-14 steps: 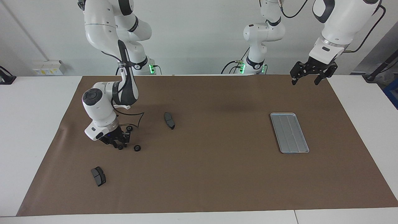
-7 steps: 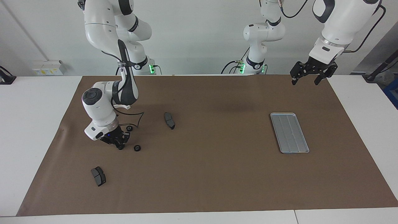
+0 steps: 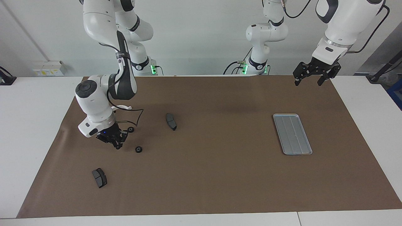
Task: Pick bearing gear from pile to tray
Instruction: 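Carry the bearing with the right gripper to mid-table and release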
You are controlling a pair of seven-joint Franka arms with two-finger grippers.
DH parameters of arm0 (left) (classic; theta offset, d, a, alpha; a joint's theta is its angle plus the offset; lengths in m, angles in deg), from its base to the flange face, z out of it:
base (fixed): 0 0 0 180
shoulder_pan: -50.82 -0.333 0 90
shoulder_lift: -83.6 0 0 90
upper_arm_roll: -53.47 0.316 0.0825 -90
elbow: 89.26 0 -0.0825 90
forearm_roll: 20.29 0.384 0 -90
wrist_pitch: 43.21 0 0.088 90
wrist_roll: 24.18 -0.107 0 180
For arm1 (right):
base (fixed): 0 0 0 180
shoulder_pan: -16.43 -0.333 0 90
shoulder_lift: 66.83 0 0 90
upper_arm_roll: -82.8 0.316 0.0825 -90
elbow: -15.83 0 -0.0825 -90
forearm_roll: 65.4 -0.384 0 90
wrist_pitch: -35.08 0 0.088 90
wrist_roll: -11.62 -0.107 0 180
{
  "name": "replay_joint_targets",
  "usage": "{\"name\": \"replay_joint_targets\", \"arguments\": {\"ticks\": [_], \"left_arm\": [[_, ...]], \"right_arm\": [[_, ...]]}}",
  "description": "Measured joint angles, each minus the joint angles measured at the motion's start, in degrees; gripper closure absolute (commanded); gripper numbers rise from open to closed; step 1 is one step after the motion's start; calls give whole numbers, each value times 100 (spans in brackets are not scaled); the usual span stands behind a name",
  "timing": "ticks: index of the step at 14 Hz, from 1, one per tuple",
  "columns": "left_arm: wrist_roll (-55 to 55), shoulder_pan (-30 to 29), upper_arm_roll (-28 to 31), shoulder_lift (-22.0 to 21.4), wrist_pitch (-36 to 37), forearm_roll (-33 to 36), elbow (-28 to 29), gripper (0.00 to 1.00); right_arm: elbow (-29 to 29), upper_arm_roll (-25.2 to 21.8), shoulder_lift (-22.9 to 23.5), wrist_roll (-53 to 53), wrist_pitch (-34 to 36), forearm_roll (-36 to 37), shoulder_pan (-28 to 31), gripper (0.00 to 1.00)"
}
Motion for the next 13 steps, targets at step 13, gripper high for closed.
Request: {"name": "replay_joint_targets", "arguments": {"ticks": [13], "left_arm": [[0, 0, 0, 0, 0, 0, 0, 0]], "right_arm": [[-773, 85, 209, -3751, 107, -14, -2518, 100]]}}
